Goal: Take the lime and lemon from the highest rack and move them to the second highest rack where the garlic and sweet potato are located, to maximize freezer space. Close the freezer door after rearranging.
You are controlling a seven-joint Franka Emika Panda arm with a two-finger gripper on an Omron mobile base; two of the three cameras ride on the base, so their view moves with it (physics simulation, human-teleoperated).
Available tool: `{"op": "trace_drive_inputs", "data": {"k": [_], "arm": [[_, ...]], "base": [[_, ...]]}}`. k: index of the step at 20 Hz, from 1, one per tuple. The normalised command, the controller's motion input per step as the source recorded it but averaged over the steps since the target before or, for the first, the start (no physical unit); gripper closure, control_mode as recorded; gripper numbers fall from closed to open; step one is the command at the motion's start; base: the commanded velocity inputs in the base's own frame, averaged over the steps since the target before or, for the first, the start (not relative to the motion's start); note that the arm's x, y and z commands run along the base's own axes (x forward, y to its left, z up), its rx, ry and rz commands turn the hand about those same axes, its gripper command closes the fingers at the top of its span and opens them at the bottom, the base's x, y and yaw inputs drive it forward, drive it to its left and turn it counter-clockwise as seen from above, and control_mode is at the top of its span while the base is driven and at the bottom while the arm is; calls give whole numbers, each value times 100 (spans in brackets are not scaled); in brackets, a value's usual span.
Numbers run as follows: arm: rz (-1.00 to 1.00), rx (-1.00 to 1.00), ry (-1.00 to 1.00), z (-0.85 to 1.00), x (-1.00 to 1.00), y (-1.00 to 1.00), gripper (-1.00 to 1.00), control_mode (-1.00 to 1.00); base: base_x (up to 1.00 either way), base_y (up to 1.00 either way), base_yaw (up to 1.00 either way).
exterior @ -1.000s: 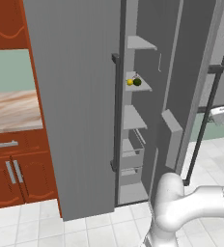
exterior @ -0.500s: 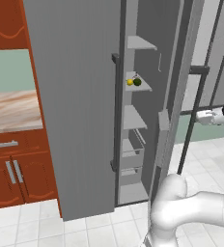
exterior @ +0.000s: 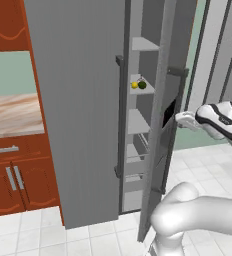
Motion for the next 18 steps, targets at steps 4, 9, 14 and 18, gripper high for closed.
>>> {"op": "trace_drive_inputs", "data": {"k": [4,9,14,18], "arm": [[-11,-24,35,2,25,96,100,-100],[-9,-8,9,0,29,51,100,-100],[-2,0,0,0,29,20,100,-100],[-1,0,-5,0,35,51,100,-100]], "base": [[0,0,0],[0,0,0],[0,0,0],[0,0,0]]}}
